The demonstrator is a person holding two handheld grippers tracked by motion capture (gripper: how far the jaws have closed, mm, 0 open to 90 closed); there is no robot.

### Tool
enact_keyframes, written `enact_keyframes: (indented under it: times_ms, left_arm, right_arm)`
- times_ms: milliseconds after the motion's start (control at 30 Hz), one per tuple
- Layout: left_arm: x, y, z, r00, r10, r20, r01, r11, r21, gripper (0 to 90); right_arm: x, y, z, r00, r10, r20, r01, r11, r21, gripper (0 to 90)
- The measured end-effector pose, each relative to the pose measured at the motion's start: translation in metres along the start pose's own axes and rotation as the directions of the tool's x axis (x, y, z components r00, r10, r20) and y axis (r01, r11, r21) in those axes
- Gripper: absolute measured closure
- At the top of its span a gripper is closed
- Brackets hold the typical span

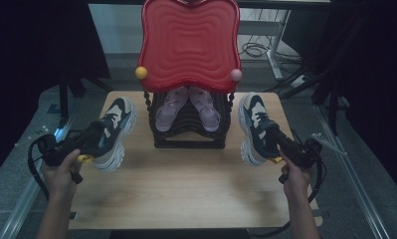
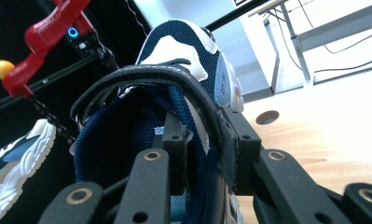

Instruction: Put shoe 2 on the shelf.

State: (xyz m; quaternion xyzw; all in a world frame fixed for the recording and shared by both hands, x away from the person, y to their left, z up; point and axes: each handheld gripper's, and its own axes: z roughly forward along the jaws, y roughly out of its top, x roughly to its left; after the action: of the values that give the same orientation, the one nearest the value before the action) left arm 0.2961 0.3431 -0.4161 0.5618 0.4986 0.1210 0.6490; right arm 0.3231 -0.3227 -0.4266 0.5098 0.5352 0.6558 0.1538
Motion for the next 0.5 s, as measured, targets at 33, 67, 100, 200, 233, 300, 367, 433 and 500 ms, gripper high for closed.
enact_keyframes:
  times_ms: [33,67,100,200,233,300,367,433,500]
  left_arm:
    - [0.000,0.002,0.000,1.0000,-0.005,0.003,0.005,1.0000,-0.005,67.2]
    - [0.000,0.005,0.001,0.9999,-0.008,0.007,0.008,0.9999,-0.010,67.3]
    - [0.000,0.007,0.001,0.9999,-0.010,0.009,0.010,0.9998,-0.016,67.3]
    - [-0.004,0.012,0.003,0.9999,-0.012,0.013,0.012,0.9994,-0.031,67.3]
    - [-0.004,0.014,0.004,0.9999,-0.007,0.015,0.008,0.9995,-0.031,67.3]
    - [-0.005,0.018,0.006,0.9999,-0.001,0.017,0.002,0.9996,-0.028,67.3]
    - [-0.005,0.021,0.008,0.9998,-0.004,0.019,0.005,0.9995,-0.030,67.2]
    - [-0.006,0.024,0.010,0.9998,-0.004,0.019,0.004,0.9995,-0.032,67.2]
    - [-0.007,0.026,0.011,0.9998,-0.001,0.020,0.002,0.9994,-0.035,67.2]
  right_arm:
    - [0.001,0.002,0.001,0.9999,0.010,-0.003,-0.010,1.000,-0.002,73.4]
    - [0.001,0.003,0.002,0.9999,0.012,-0.005,-0.012,1.000,-0.008,73.4]
    - [0.001,0.005,0.004,0.9998,0.017,-0.007,-0.017,1.000,-0.014,73.4]
    - [0.003,0.010,0.005,0.9995,0.028,-0.016,-0.028,0.999,-0.018,73.2]
    - [0.003,0.012,0.006,0.9995,0.026,-0.016,-0.026,0.999,-0.020,73.1]
    - [0.004,0.016,0.006,0.9999,0.013,-0.010,-0.013,1.000,-0.022,73.0]
    - [0.005,0.019,0.007,0.9997,0.020,-0.013,-0.020,0.999,-0.028,73.0]
    - [0.005,0.022,0.006,0.9999,0.013,-0.011,-0.013,0.999,-0.033,73.0]
    - [0.006,0.026,0.006,0.9998,0.014,-0.011,-0.014,0.999,-0.035,73.0]
